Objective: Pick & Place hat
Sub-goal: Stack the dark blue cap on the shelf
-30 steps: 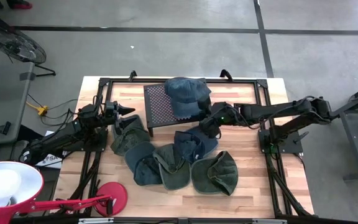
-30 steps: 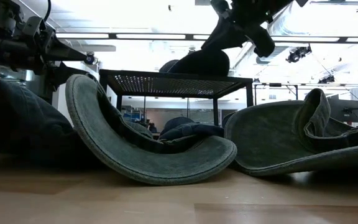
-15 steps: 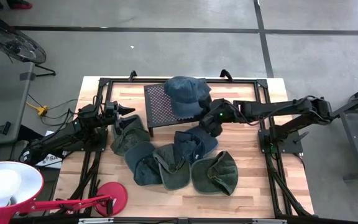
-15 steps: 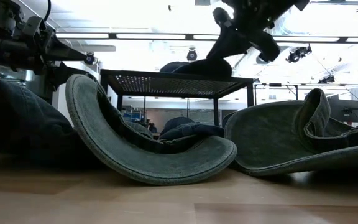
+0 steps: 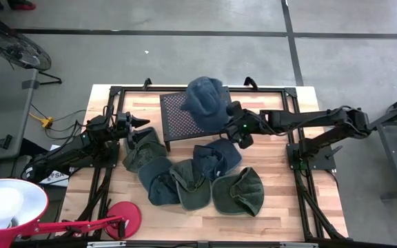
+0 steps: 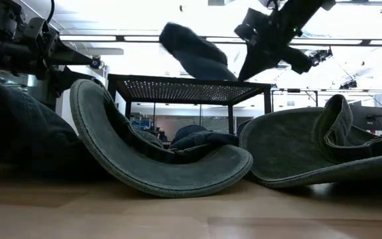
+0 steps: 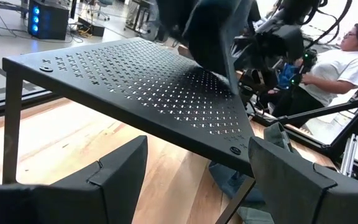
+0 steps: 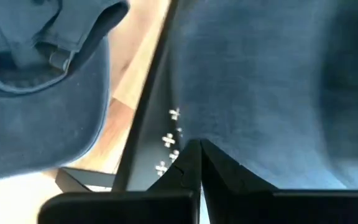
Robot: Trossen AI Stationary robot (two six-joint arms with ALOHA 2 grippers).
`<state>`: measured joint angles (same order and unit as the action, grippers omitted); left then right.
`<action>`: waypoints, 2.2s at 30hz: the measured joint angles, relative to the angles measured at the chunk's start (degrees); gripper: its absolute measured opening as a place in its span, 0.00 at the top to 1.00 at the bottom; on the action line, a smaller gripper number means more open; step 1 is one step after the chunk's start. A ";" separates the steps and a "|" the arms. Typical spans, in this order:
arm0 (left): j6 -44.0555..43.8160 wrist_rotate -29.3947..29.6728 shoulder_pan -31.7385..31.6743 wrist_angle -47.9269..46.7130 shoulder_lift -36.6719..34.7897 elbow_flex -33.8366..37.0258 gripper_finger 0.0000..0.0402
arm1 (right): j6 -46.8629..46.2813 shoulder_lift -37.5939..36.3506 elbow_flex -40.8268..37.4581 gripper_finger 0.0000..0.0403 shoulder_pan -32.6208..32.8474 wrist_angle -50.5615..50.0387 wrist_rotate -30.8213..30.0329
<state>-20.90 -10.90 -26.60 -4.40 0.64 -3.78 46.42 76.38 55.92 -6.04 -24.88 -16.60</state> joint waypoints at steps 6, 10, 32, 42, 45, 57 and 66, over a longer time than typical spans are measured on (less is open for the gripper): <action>-0.01 0.01 0.01 0.00 0.01 0.00 0.31 | -4.56 -1.80 0.04 0.99 0.61 -0.60 -1.80; 0.01 0.14 0.00 -0.02 0.01 -0.01 0.31 | -6.43 -2.25 0.04 1.00 0.94 -0.85 -1.94; 0.01 0.01 -0.01 -0.01 -0.01 -0.01 0.31 | -8.00 -2.85 0.15 0.59 3.23 -0.13 -4.90; -0.01 -0.07 0.00 0.00 0.01 -0.01 0.31 | -2.42 1.02 0.15 0.46 2.64 6.67 -9.10; 0.00 -0.07 0.01 0.00 0.01 0.00 0.31 | -1.88 1.50 0.15 0.45 2.27 6.85 -9.20; 0.01 -0.04 -0.01 0.00 -0.01 -0.01 0.31 | -1.36 4.30 0.15 0.47 1.92 8.94 -10.26; -0.01 -0.02 0.01 0.00 -0.01 0.01 0.31 | -1.36 4.30 0.15 0.71 1.92 8.79 -14.44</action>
<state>-20.91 -10.92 -26.59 -4.40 0.63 -3.77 45.06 80.68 56.07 -4.12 -16.10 -31.04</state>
